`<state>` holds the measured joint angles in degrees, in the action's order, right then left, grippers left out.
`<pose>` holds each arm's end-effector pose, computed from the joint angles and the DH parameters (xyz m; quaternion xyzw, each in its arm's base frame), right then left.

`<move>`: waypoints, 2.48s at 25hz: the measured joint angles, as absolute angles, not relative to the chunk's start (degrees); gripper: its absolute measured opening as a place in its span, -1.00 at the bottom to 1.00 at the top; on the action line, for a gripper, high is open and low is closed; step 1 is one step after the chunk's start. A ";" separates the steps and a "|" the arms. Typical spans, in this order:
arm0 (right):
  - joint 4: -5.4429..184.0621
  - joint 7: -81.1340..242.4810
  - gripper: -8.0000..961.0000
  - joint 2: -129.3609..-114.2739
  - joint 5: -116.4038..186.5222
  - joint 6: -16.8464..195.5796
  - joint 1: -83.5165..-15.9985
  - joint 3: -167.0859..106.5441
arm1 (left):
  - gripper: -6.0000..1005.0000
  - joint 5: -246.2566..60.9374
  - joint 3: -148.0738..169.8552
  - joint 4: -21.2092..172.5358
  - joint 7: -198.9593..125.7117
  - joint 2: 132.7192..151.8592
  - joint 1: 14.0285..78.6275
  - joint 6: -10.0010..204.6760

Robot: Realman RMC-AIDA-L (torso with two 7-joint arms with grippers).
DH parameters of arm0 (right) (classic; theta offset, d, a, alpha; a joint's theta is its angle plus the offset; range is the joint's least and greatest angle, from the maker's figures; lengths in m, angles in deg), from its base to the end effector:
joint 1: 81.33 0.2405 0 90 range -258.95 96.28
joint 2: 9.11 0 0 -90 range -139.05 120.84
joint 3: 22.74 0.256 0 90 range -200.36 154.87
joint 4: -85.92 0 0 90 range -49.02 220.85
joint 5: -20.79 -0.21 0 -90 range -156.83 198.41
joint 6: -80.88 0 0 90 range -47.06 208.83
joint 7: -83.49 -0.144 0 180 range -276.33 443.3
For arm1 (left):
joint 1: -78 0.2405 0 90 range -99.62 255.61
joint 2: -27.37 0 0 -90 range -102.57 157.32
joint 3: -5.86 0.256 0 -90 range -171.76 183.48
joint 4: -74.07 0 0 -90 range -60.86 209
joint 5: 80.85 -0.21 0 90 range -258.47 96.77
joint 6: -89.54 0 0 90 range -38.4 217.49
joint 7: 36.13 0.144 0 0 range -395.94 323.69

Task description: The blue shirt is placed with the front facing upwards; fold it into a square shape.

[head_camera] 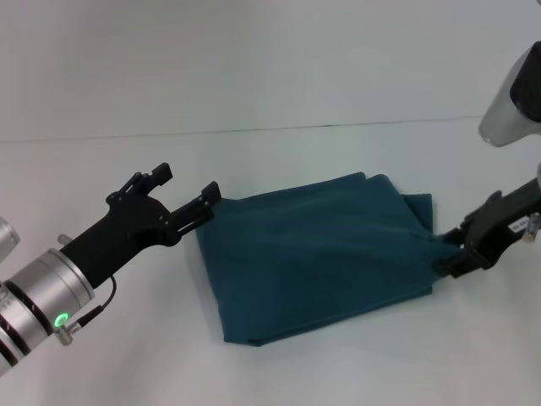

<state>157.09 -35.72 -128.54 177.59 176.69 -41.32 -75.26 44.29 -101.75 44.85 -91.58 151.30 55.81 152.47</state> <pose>0.2170 0.3746 0.0590 -0.9346 0.2648 -0.1623 0.1733 -0.2496 0.3408 -0.0495 -0.8260 -0.2502 -0.3818 0.3306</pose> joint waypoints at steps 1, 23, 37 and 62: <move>157.51 -35.73 -0.30 -128.48 177.09 177.03 -41.33 -74.43 | 0.86 44.29 -101.82 44.77 -91.58 151.28 55.80 152.46; 117.79 27.80 -0.47 -129.16 100.45 156.58 -58.67 -59.63 | 0.86 44.39 -104.27 44.97 -89.42 151.10 56.88 153.12; 83.96 60.95 -0.98 -129.66 98.09 154.06 -48.45 -59.86 | 0.86 44.29 -103.83 45.63 -89.35 151.28 57.05 152.97; 78.44 65.60 -0.99 -129.56 98.14 149.24 -54.53 -41.82 | 0.86 44.31 -104.18 46.30 -89.15 151.02 56.63 151.69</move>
<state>78.44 65.60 -129.56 98.14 149.24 -54.53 -41.82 44.31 -104.18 46.30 -89.15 151.02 56.63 151.69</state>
